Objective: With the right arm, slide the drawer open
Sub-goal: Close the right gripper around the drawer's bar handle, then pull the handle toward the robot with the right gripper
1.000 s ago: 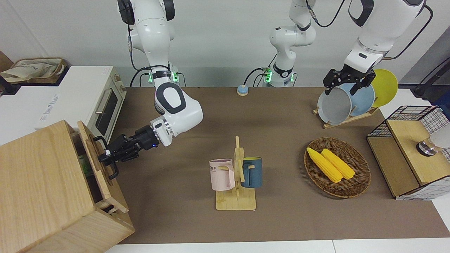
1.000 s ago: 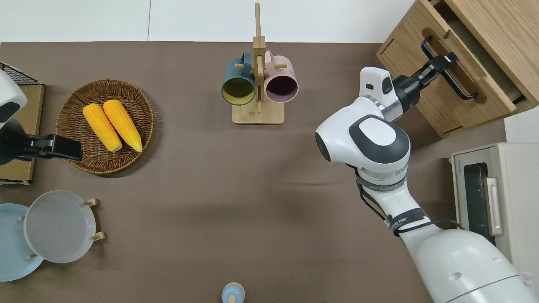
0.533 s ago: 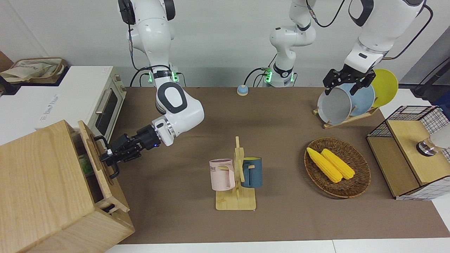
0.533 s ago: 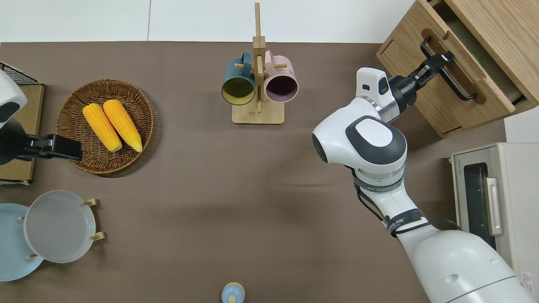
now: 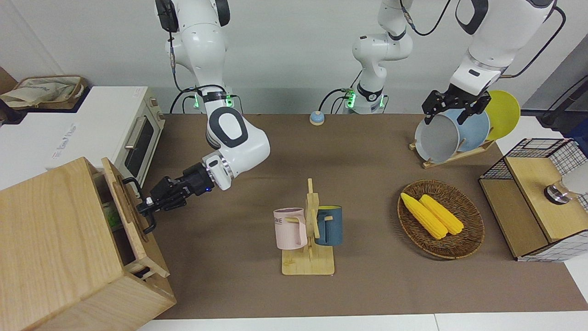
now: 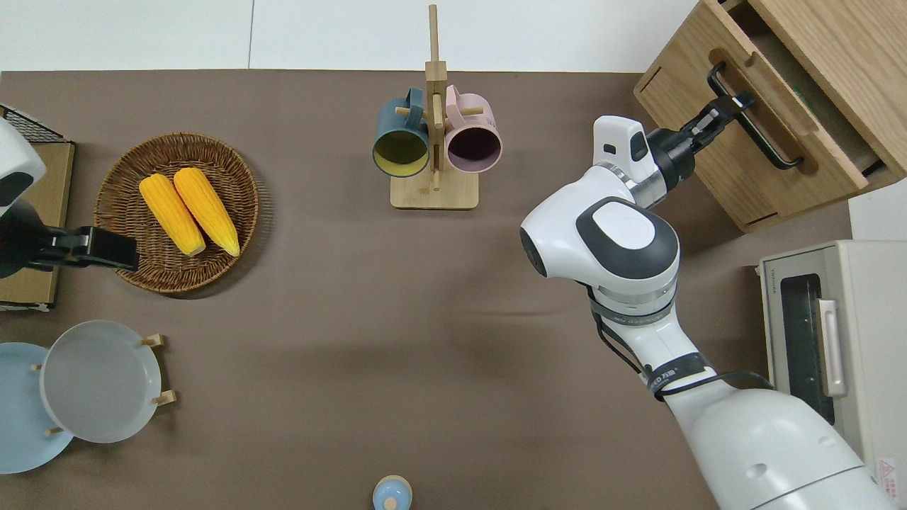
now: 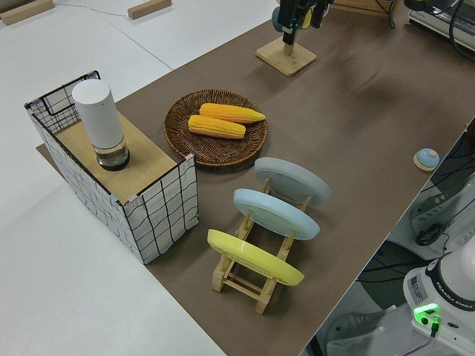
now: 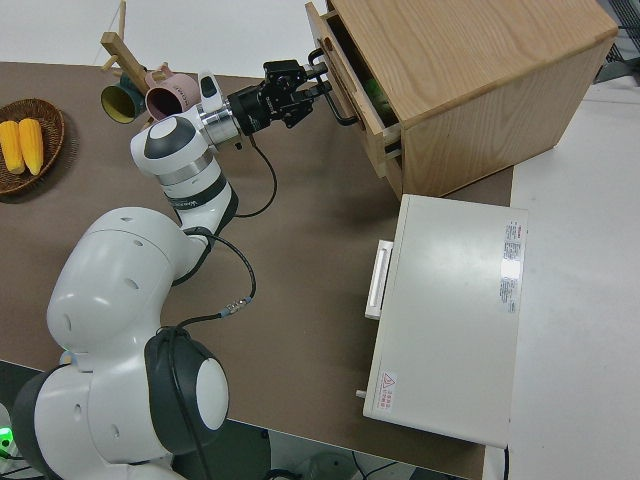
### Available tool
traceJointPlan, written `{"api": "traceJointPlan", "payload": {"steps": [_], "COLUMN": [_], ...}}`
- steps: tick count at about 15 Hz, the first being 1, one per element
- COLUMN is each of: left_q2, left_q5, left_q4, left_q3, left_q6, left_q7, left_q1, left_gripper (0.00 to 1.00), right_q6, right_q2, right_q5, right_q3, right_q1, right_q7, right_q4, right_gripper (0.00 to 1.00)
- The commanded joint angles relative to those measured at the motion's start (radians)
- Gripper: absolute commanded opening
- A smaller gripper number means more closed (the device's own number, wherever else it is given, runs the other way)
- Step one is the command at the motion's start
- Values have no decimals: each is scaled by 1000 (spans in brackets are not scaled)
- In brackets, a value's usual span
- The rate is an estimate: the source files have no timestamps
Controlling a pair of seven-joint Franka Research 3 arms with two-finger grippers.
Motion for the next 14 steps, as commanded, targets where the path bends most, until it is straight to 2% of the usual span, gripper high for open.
{"api": "traceJointPlan", "payload": {"steps": [1,6,14], "left_q2": [11,11,11], "left_q5": [17,17,17], "left_q4": [24,26,24], "left_q3": [-7,-7,-7], "left_q6": [-20,-20,-20], "left_q7": [10,10,10], "left_q1": [5,5,5], "left_gripper": [993,993,993], "right_q6": [-2,-20,-185], "right_q2": [-2,-8,-8], "right_q5": [-10,34,134], "right_q3": [1,4,10], "right_q1": [-3,26,159], "right_q7": [-52,-73,-83], "right_q4": [3,11,15], "right_gripper": [0,0,0]}}
